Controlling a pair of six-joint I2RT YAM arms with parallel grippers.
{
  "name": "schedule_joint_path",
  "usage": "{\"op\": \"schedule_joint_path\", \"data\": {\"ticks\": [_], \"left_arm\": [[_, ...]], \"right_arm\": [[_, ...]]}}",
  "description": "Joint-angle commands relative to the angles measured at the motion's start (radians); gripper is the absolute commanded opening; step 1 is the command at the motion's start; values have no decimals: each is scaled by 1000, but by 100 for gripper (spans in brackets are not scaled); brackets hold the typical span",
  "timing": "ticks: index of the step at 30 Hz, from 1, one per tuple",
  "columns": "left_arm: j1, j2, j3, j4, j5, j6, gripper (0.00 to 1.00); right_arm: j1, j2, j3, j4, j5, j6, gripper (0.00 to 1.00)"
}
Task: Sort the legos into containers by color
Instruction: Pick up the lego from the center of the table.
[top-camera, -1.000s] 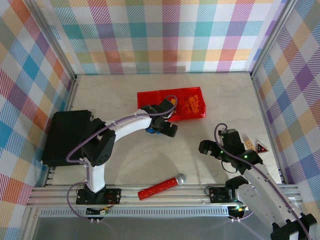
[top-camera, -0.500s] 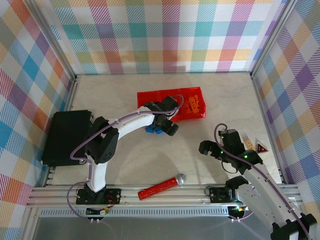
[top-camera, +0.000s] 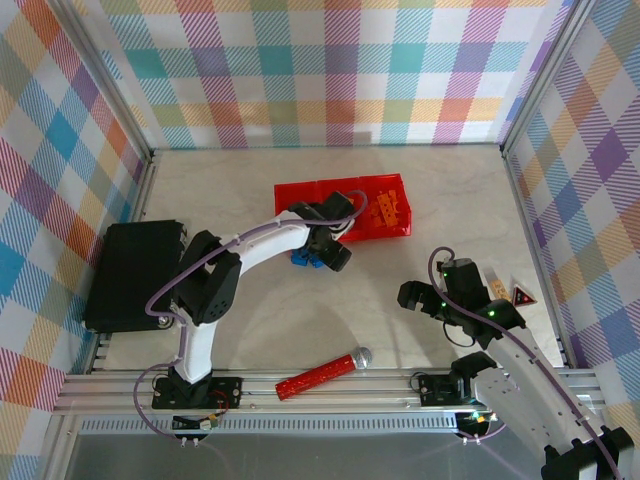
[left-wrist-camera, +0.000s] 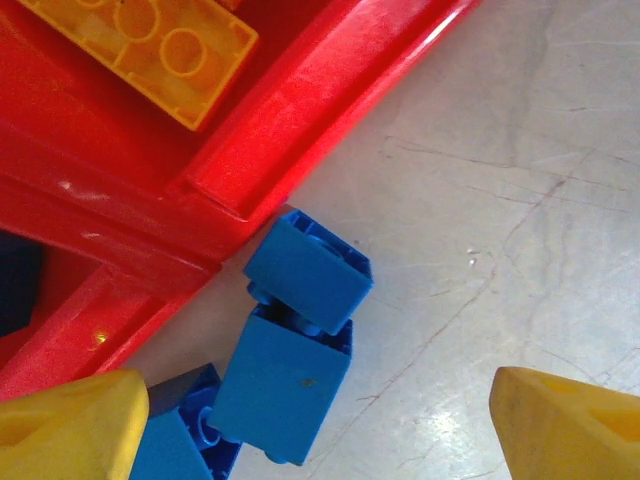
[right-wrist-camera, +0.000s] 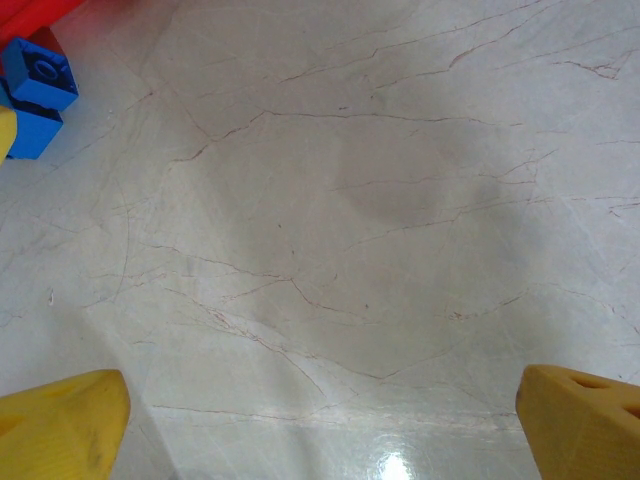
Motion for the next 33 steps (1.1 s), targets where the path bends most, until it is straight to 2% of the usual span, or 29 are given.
{"op": "schedule_joint_path", "data": {"ticks": [1,9,15,22,33], "left_arm": [[13,46,27,-32,3,16,85],[26,88,41,-31,24,30,76],[30,119,54,-46,21,37,64],[40,132,48,-59,23,38,58],[45,136,40,-59,39,22,34]], "right_arm": [[-4,-4,31,-14,7,8,99],[-3,-2,31,-15,7,9,99],[-4,-1,29,-12,8,9,99],[-4,0,28,-10,14,7,99],[-4,-9,33,-20,18,14,99]]}}
